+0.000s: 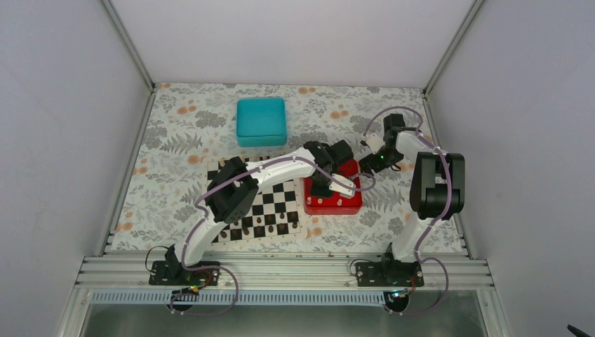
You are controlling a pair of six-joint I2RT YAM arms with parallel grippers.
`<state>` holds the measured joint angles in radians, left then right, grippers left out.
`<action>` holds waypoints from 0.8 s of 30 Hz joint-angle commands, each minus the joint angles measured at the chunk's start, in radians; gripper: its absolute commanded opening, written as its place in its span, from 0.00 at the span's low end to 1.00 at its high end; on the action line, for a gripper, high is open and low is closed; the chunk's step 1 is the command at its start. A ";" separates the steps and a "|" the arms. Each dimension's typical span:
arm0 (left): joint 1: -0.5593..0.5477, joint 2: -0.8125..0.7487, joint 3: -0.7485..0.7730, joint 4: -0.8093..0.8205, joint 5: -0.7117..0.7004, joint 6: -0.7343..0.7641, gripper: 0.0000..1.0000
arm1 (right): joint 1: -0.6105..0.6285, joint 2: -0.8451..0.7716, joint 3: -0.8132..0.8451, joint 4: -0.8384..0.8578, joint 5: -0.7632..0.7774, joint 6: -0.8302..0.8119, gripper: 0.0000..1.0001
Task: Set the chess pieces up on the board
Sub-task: Pick up the chess piece from the storage box.
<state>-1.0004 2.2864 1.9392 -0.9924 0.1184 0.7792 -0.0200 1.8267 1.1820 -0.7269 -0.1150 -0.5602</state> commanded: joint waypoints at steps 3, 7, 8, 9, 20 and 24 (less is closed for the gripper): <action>-0.004 0.008 0.016 -0.011 -0.005 0.015 0.14 | 0.008 0.012 -0.009 -0.003 -0.016 -0.012 1.00; -0.005 0.013 0.026 -0.015 -0.015 0.015 0.11 | 0.008 0.013 -0.009 -0.003 -0.015 -0.013 1.00; -0.005 0.013 0.028 -0.017 -0.018 0.015 0.10 | 0.008 0.014 -0.009 -0.003 -0.016 -0.013 1.00; -0.004 0.009 0.031 -0.017 -0.021 0.014 0.10 | 0.008 0.013 -0.010 -0.004 -0.015 -0.013 1.00; 0.017 -0.138 0.098 -0.080 -0.121 0.007 0.11 | 0.009 0.020 -0.010 -0.003 -0.011 -0.011 1.00; 0.076 -0.241 0.047 -0.086 -0.154 -0.003 0.11 | 0.010 0.018 -0.009 -0.004 -0.008 -0.009 1.00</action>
<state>-0.9810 2.1818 1.9911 -1.0538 0.0223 0.7841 -0.0196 1.8301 1.1797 -0.7269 -0.1150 -0.5610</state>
